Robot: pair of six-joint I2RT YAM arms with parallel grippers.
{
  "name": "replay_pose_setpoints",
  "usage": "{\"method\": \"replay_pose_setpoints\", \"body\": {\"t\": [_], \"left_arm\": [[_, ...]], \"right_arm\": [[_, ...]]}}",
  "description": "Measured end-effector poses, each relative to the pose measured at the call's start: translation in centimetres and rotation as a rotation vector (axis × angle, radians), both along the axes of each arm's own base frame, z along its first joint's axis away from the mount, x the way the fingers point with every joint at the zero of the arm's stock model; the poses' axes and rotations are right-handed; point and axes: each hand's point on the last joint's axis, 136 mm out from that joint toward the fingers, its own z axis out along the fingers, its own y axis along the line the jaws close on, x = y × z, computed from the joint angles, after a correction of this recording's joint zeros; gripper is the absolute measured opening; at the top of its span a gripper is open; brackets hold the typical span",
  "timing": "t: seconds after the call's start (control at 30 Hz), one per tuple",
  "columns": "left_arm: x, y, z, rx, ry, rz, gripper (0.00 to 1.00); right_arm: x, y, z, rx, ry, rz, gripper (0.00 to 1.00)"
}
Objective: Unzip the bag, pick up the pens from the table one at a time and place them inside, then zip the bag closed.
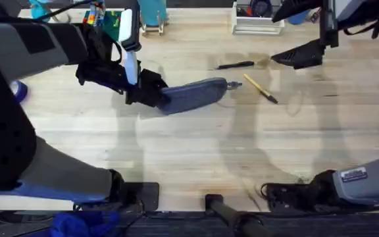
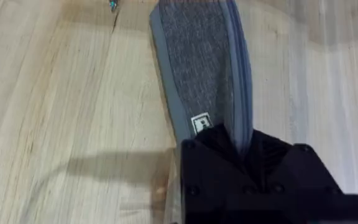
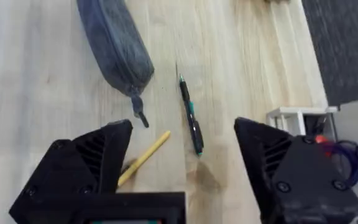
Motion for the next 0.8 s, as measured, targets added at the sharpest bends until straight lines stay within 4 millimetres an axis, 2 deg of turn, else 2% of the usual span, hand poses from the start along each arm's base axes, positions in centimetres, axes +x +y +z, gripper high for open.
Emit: {"method": "replay_pose_setpoints", "body": {"t": [0.1, 0.37, 0.63, 0.8], "left_arm": [[0.0, 0.0, 0.0, 0.000, 0.000, 0.000, 0.041], [0.0, 0.0, 0.0, 0.000, 0.000, 0.000, 0.041], [0.0, 0.0, 0.0, 0.000, 0.000, 0.000, 0.041], [0.0, 0.0, 0.0, 0.000, 0.000, 0.000, 0.041]], "right_arm": [[0.3, 0.1, -0.7, 0.004, -0.016, 0.036, 0.996], [0.9, 0.9, -4.2, 0.022, 0.050, 0.085, 0.996], [0.8, 2.2, -4.9, 0.023, 0.065, 0.122, 0.995], [0.6, 2.3, -6.1, 0.021, 0.107, 0.128, 0.996]]}}
